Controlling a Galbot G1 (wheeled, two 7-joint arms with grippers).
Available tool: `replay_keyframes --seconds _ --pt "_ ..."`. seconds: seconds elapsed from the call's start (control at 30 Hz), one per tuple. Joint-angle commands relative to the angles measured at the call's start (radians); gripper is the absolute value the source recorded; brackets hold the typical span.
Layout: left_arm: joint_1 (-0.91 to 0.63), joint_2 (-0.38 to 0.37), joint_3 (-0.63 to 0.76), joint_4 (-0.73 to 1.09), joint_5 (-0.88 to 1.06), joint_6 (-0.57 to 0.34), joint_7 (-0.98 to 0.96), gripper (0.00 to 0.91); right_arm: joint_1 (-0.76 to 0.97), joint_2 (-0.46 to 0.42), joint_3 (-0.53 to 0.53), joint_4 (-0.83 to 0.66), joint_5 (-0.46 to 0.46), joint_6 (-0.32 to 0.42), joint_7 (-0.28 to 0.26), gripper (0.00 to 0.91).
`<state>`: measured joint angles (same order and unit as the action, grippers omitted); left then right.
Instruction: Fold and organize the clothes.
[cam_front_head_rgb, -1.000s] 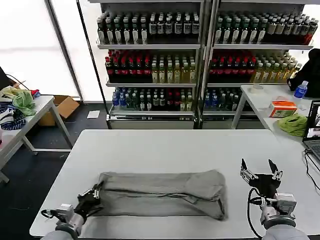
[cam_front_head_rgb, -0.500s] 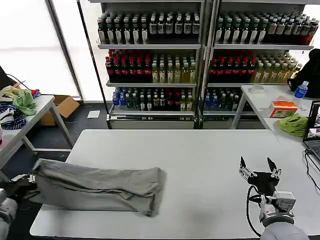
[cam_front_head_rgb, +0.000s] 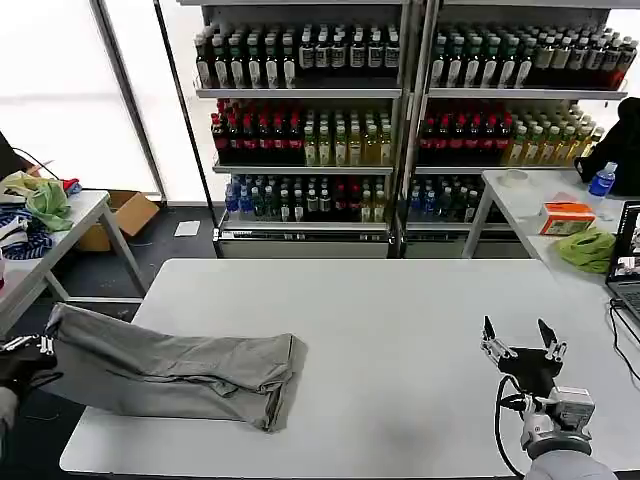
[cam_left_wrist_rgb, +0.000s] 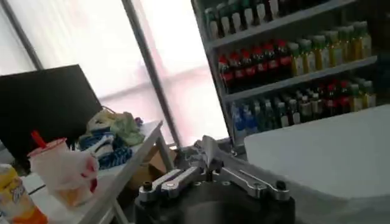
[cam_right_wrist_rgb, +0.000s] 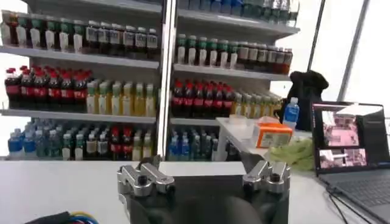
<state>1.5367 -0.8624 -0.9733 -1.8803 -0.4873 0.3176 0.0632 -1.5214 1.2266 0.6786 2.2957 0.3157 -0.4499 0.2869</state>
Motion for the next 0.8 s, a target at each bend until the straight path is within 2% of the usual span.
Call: replay_keyframes --seconds 0.03,0.3,0.8 --pt "-0.01 -0.076 0.399 -0.26 0.161 0.043 -0.116 0.0 -0.022 0.009 0.004 0.015 -0.011 -0.003 0.001 0.907" --pt "-0.102 -0.07 0.703 -0.251 0.192 0.081 -0.166 0.0 -0.064 0.031 0.014 0.027 -0.036 0.0 0.005 0.907" --pt "-0.403 -0.09 0.954 -0.178 0.071 0.152 -0.202 0.0 -0.087 0.095 0.006 0.016 -0.078 -0.003 0.01 0.907"
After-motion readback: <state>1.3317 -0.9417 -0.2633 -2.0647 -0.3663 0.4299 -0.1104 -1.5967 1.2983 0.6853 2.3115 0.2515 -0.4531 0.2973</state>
